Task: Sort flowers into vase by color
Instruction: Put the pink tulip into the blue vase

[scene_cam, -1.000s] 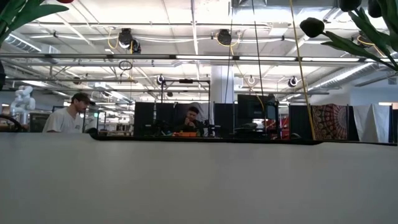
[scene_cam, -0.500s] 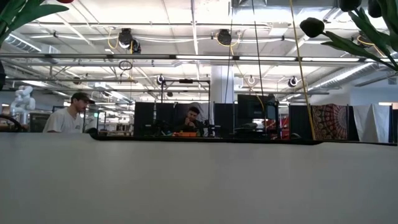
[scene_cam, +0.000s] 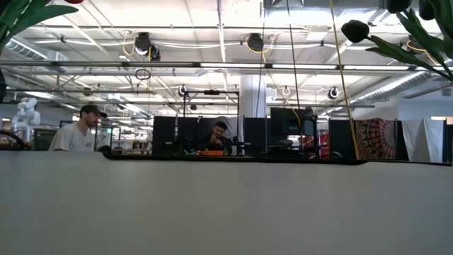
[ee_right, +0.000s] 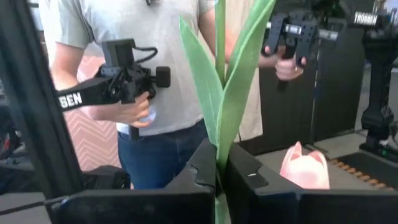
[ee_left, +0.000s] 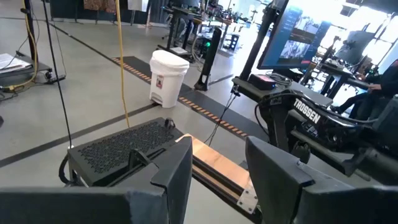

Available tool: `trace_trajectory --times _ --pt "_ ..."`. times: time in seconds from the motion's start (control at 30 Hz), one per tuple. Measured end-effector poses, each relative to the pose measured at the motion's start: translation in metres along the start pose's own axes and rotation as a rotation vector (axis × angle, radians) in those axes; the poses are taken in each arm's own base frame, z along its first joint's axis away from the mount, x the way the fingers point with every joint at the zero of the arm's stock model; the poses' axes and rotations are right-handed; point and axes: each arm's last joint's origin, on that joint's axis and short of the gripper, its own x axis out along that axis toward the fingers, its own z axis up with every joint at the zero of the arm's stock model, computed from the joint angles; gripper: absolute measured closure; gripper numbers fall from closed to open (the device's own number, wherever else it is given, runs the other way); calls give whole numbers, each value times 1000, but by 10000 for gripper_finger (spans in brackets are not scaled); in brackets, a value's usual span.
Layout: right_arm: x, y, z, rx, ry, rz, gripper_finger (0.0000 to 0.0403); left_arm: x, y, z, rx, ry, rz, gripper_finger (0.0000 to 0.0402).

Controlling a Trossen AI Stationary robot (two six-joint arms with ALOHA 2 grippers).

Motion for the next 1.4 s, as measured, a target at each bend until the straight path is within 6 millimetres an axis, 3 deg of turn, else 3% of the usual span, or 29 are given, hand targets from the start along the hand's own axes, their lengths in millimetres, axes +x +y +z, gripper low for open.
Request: trace_trajectory --times 0.3,0.87,1.4 --pt "13 -5 -9 39 54 -14 399 -1 -2 -1 -23 2 -5 245" --pt "19 -8 -11 120 53 -36 395 -2 -4 -1 -23 4 -14 245" --pt "19 -10 -11 119 45 -96 288 -2 -5 -2 -24 6 -19 245"
